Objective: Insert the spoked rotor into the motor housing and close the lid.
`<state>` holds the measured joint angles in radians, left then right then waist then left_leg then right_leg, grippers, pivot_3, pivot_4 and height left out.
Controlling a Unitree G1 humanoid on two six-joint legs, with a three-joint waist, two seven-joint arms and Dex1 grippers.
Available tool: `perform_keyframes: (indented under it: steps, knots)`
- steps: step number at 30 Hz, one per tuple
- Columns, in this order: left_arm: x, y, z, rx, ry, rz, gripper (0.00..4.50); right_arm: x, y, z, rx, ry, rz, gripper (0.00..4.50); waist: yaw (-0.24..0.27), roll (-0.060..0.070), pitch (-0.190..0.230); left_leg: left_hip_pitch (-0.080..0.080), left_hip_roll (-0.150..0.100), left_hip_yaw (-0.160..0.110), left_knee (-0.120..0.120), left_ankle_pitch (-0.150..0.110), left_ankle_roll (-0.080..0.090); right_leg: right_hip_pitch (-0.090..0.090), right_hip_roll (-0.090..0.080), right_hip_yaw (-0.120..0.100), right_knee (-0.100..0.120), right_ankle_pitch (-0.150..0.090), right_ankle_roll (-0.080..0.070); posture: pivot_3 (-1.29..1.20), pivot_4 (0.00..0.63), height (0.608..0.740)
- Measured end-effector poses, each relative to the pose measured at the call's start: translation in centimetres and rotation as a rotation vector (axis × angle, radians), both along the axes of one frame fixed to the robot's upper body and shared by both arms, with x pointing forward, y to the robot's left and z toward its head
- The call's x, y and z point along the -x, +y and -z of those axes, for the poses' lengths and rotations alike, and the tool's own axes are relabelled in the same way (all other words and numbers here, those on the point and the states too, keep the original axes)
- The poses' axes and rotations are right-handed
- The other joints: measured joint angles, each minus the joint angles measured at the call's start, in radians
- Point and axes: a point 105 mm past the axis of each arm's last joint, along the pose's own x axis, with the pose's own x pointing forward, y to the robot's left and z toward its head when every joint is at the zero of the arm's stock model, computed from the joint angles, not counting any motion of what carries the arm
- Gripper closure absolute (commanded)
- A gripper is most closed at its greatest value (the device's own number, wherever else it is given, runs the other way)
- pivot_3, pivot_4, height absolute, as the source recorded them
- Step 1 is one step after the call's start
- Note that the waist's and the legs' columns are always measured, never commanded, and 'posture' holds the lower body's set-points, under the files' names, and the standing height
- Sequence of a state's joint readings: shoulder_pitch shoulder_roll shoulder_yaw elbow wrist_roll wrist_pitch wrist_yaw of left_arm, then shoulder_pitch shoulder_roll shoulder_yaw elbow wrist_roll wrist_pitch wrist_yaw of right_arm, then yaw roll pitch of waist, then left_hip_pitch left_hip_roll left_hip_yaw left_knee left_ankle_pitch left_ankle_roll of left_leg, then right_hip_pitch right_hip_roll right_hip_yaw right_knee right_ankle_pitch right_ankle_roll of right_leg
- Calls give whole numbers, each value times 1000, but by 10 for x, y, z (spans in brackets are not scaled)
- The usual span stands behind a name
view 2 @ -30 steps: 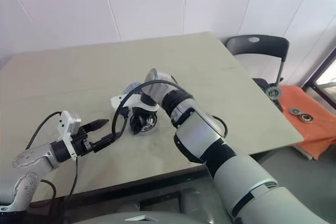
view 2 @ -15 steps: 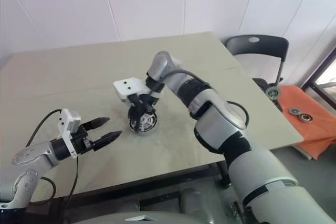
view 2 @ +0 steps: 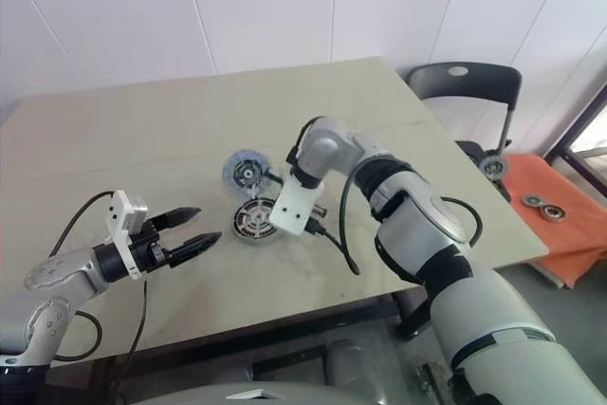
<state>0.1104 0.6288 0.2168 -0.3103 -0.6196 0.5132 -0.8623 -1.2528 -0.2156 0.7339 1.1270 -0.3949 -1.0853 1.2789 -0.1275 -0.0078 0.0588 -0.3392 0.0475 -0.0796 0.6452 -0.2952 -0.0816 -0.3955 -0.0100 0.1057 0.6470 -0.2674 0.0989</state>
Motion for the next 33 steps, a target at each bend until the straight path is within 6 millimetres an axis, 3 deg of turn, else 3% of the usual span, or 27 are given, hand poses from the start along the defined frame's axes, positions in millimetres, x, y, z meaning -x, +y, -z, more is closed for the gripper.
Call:
perform_keyframes:
  steps: [19,33]
  knots:
    - [2,1,4,1,18,-5,0,-15,-6,9,73,-104,28,3867,3,0,0,1,0,0,1,0,0,2,0,0,0,0,-1,0,0,740]
    - [1,0,2,4,8,-1,0,-13,-6,-7,79,-86,9,3867,1,1,0,1,0,0,0,0,0,1,0,0,0,0,-1,0,0,740]
